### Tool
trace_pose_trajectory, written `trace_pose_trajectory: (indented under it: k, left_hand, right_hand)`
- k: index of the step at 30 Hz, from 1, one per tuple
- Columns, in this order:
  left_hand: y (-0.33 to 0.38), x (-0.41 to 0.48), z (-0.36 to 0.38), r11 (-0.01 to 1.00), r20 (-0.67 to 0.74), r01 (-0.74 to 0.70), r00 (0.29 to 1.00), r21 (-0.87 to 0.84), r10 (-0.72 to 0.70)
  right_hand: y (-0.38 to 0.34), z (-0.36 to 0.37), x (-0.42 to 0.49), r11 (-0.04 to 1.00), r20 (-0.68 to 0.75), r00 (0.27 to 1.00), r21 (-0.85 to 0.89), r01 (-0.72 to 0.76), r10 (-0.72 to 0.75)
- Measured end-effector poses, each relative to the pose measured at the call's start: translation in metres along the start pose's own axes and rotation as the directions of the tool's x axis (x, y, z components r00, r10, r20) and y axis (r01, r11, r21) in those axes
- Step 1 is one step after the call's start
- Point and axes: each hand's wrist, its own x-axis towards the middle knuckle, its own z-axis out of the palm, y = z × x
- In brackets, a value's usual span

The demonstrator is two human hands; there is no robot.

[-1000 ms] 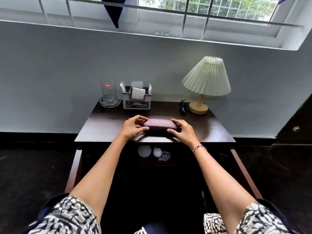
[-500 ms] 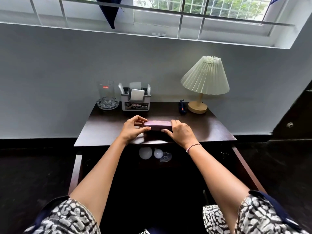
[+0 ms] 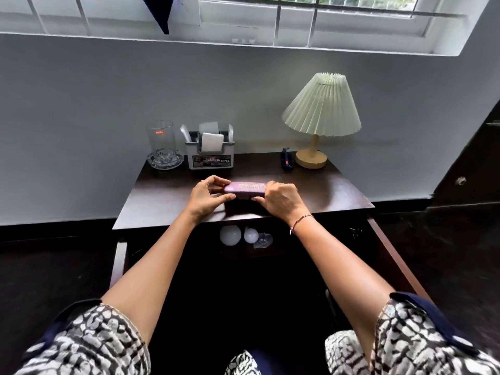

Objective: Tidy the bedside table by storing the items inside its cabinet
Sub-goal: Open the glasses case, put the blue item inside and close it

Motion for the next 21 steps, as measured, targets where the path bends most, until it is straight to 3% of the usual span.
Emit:
trace_pose_trajectory:
  k: [9, 17, 21]
  left_hand:
    - [0.001, -0.001, 0.004, 0.994, -0.002, -0.009, 1.0, 0.11, 0.009]
    - [-0.003, 0.0, 0.002, 0.996, -0.043, 0.034, 0.999, 0.084, -0.03]
    - [-0.005, -0.002, 0.003, 0.994, -0.065, 0.024, 0.998, 0.107, -0.017]
  right_hand:
    - [0.007, 0.002, 0.003, 0.988, 0.04, 0.991, 0.09, 0.122, -0.126]
    - [0.011, 0.011, 0.012, 0.964, -0.132, 0.966, 0.112, 0.239, -0.224]
    - [0.014, 0.027, 0.008, 0.868, -0.137, 0.987, 0.478, 0.137, -0.08]
